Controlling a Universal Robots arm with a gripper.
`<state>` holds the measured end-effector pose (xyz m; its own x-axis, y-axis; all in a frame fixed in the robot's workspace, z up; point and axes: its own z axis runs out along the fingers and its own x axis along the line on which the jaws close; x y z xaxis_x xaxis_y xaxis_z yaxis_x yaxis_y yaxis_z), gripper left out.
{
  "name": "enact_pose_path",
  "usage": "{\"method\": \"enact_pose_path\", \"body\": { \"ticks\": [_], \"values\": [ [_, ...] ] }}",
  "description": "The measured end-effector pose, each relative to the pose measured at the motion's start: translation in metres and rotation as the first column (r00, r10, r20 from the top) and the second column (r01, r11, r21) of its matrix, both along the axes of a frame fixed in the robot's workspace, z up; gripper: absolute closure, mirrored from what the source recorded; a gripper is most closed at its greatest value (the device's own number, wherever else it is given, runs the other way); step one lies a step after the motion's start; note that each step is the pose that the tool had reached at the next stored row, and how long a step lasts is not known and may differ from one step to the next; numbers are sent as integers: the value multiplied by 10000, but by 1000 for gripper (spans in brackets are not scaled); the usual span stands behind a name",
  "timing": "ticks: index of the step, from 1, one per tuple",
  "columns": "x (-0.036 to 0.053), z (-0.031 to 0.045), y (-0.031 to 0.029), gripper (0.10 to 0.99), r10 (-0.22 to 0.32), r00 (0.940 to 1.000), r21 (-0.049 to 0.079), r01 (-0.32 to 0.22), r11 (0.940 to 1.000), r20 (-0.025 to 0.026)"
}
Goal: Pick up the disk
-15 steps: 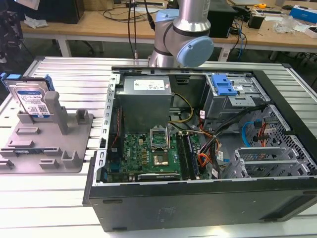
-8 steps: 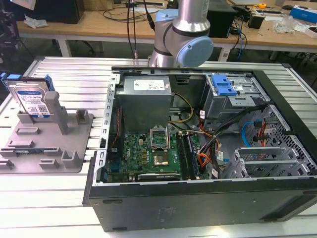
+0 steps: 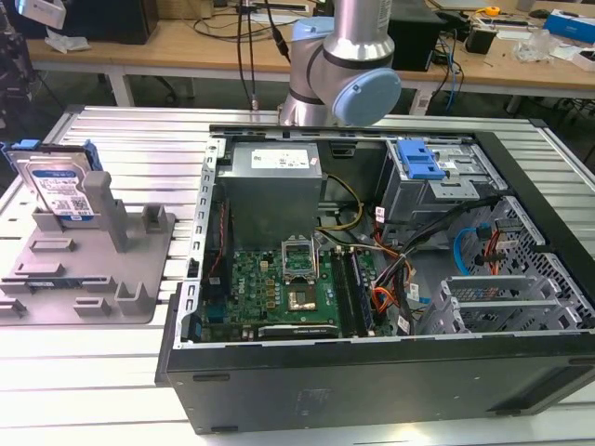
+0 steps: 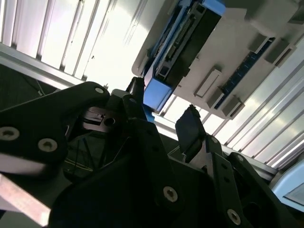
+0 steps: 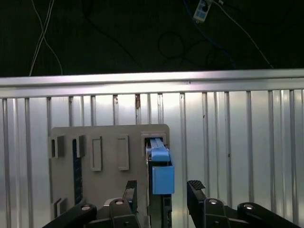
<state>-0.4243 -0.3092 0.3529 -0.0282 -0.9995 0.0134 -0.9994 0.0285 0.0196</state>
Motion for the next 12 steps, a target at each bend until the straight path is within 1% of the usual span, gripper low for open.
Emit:
{"method": "enact_pose_path", "body": {
  "ticks": [5, 9, 12],
  "values": [
    [4, -36, -1, 545, -16, 10000, 0, 16, 10000, 0],
    [4, -97, -1, 545, -25, 10000, 0, 25, 10000, 1],
    [5, -123, -1, 545, -27, 10000, 0, 27, 10000, 0]
  ]
}}
